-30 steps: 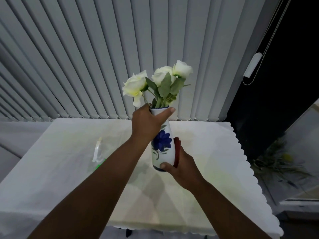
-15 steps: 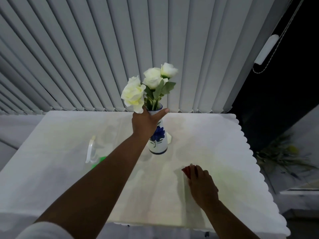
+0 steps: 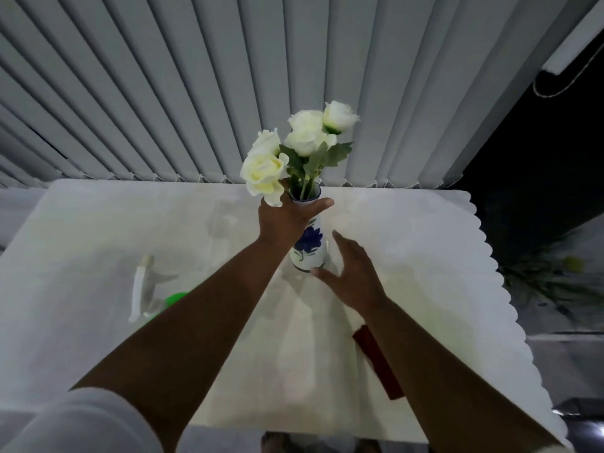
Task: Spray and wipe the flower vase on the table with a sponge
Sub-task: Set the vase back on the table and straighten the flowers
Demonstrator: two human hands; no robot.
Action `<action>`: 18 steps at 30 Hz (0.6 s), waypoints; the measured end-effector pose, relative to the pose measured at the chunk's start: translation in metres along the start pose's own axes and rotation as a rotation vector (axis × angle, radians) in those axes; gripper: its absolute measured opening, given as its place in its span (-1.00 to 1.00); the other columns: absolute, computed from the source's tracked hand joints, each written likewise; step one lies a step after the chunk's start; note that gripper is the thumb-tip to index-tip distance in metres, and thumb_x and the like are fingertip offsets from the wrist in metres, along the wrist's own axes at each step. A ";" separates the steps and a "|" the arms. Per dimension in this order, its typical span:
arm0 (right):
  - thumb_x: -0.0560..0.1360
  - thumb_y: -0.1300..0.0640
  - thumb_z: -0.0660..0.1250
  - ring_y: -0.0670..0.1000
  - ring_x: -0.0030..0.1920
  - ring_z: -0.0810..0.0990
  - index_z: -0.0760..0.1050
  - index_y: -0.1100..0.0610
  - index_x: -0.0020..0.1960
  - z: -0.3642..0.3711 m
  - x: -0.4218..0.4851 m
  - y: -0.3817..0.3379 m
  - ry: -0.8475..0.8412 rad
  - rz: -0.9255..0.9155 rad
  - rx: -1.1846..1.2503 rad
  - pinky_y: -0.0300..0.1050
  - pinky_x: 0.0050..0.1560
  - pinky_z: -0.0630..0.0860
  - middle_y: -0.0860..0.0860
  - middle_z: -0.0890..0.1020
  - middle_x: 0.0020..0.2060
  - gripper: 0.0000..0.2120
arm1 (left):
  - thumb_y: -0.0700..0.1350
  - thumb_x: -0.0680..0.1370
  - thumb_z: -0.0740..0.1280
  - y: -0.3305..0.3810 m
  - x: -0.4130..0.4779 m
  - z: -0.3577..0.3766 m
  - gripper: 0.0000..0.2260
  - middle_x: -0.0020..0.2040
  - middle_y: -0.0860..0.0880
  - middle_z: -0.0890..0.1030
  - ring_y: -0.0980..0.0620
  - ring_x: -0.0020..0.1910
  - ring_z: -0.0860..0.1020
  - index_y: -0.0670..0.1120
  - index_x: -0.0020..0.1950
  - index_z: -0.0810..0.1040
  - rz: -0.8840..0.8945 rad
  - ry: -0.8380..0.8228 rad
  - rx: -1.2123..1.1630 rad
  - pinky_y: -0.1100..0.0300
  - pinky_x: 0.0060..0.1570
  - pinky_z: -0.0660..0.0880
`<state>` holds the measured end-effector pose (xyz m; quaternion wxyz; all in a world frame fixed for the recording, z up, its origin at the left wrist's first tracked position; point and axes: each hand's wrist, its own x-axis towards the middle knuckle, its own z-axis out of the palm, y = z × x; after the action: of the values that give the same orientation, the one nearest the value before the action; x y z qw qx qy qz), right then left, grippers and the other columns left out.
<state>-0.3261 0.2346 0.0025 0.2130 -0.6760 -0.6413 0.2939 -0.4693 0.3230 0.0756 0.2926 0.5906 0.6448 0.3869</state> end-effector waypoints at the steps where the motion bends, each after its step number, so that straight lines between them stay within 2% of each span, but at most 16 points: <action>1: 0.35 -0.32 0.45 0.04 0.43 0.37 0.17 -0.01 0.55 -0.003 0.017 -0.010 -0.028 -0.011 0.087 -0.18 0.27 0.26 0.00 0.39 0.48 -0.09 | 0.36 0.20 0.48 -0.001 0.002 0.002 -0.30 0.07 0.01 0.67 0.01 0.08 0.61 -0.04 0.17 0.57 0.006 -0.008 -0.014 0.06 0.17 0.53; 3: 0.30 -0.24 0.54 0.02 0.37 0.45 0.25 0.00 0.50 -0.008 0.043 -0.022 -0.067 -0.022 0.204 -0.26 0.22 0.32 -0.01 0.47 0.42 -0.11 | 0.37 0.19 0.48 -0.003 0.007 0.007 -0.30 0.07 0.03 0.67 0.04 0.06 0.62 -0.03 0.17 0.56 0.004 -0.018 -0.037 0.08 0.16 0.55; 6: 0.27 -0.13 0.59 -0.02 0.14 0.60 0.44 -0.01 0.29 -0.009 0.066 -0.026 -0.063 -0.073 0.219 -0.40 -0.05 0.39 -0.06 0.64 0.17 -0.34 | 0.31 0.20 0.53 -0.006 0.016 0.009 -0.36 0.02 0.02 0.67 0.05 0.02 0.63 -0.05 0.12 0.58 0.006 -0.055 -0.066 0.15 0.08 0.56; 8: 0.26 -0.10 0.60 -0.05 0.03 0.60 0.48 0.00 0.23 -0.008 0.076 -0.023 -0.034 -0.098 0.202 -0.35 -0.08 0.40 -0.10 0.65 0.06 -0.39 | 0.12 0.23 0.61 -0.010 0.022 0.008 -0.46 -0.02 -0.03 0.67 0.05 -0.02 0.63 -0.12 0.07 0.59 0.046 -0.121 -0.173 0.20 0.01 0.57; 10: 0.23 -0.08 0.62 -0.08 -0.05 0.59 0.49 -0.02 0.19 -0.008 0.084 -0.019 -0.008 -0.106 0.200 -0.34 -0.09 0.41 -0.16 0.62 -0.02 -0.40 | -0.08 0.27 0.62 -0.016 0.026 0.003 -0.54 0.01 -0.17 0.67 0.00 -0.02 0.64 -0.22 0.08 0.59 0.064 -0.215 -0.272 0.13 0.01 0.60; 12: 0.22 -0.03 0.64 -0.18 -0.16 0.57 0.49 -0.05 0.14 -0.008 0.093 -0.013 -0.020 -0.101 0.219 -0.47 -0.15 0.39 -0.16 0.62 -0.06 -0.43 | -0.18 0.31 0.60 -0.024 0.031 -0.002 -0.56 0.06 -0.25 0.65 -0.07 0.02 0.63 -0.27 0.11 0.57 0.059 -0.293 -0.302 0.04 0.07 0.60; 14: 0.22 0.02 0.65 -0.28 -0.18 0.54 0.49 -0.04 0.17 -0.006 0.099 -0.007 -0.052 -0.100 0.237 -0.61 -0.23 0.36 -0.14 0.62 -0.07 -0.42 | -0.21 0.32 0.59 -0.030 0.035 -0.008 -0.52 0.14 -0.21 0.63 -0.09 0.12 0.60 -0.25 0.19 0.55 0.055 -0.342 -0.287 0.00 0.16 0.56; 18: 0.21 0.06 0.65 -0.34 -0.16 0.51 0.49 0.02 0.26 0.001 0.107 0.000 -0.081 -0.108 0.236 -0.65 -0.23 0.35 -0.14 0.61 -0.04 -0.33 | -0.33 0.36 0.52 -0.040 0.039 -0.016 -0.50 0.23 -0.25 0.59 -0.15 0.22 0.57 -0.28 0.27 0.48 0.024 -0.454 -0.378 -0.12 0.26 0.49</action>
<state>-0.3263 0.3404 -0.0110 0.2807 -0.5982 -0.6458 0.3825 -0.5090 0.3594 0.0534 0.5295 0.6046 0.4725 0.3617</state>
